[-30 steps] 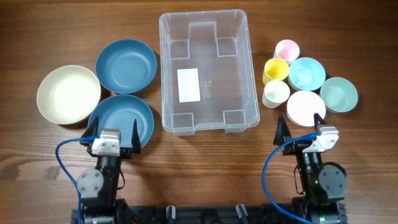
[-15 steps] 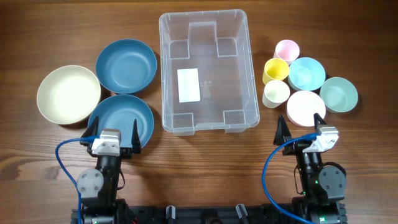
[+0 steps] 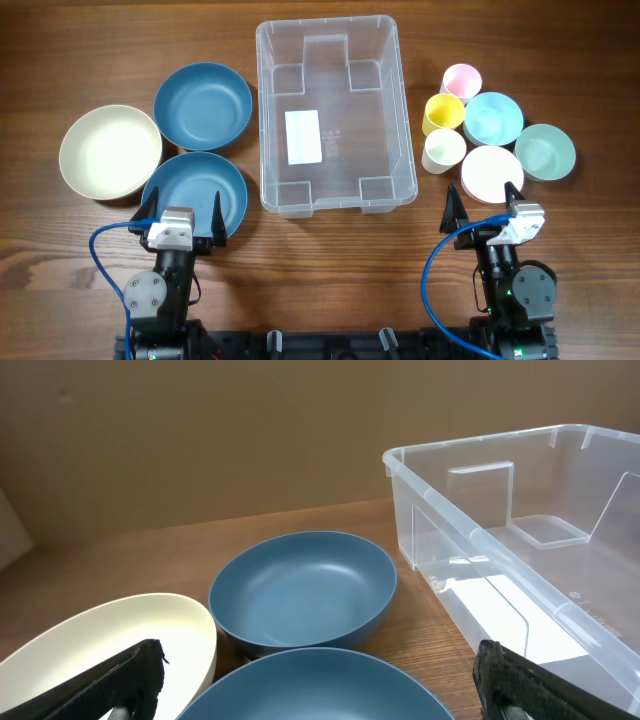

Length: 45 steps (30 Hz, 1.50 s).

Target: Pack container

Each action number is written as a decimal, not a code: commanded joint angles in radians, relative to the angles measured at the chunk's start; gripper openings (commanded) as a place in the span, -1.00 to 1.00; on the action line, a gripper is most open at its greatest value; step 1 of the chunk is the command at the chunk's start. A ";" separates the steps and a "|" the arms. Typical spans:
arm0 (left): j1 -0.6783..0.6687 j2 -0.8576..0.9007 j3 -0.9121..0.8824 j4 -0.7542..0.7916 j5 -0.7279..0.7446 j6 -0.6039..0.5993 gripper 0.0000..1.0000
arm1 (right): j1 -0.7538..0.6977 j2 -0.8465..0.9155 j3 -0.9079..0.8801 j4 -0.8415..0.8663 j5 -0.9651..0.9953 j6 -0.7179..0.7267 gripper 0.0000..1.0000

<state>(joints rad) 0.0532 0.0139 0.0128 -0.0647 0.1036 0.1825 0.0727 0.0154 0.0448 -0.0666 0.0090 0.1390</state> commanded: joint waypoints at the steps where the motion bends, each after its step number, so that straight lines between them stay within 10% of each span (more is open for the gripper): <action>1: -0.005 -0.007 -0.007 -0.001 0.011 0.020 0.99 | -0.005 -0.002 -0.008 0.005 0.017 0.020 1.00; 35: -0.005 -0.007 -0.007 0.032 0.014 0.020 0.99 | -0.005 -0.002 -0.008 0.005 0.017 0.020 0.99; 45: -0.006 -0.007 -0.007 0.046 0.460 -0.304 1.00 | -0.005 -0.002 -0.008 0.005 0.017 0.020 0.99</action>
<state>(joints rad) 0.0532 0.0139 0.0120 -0.0433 0.3656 0.0162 0.0727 0.0154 0.0448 -0.0666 0.0090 0.1390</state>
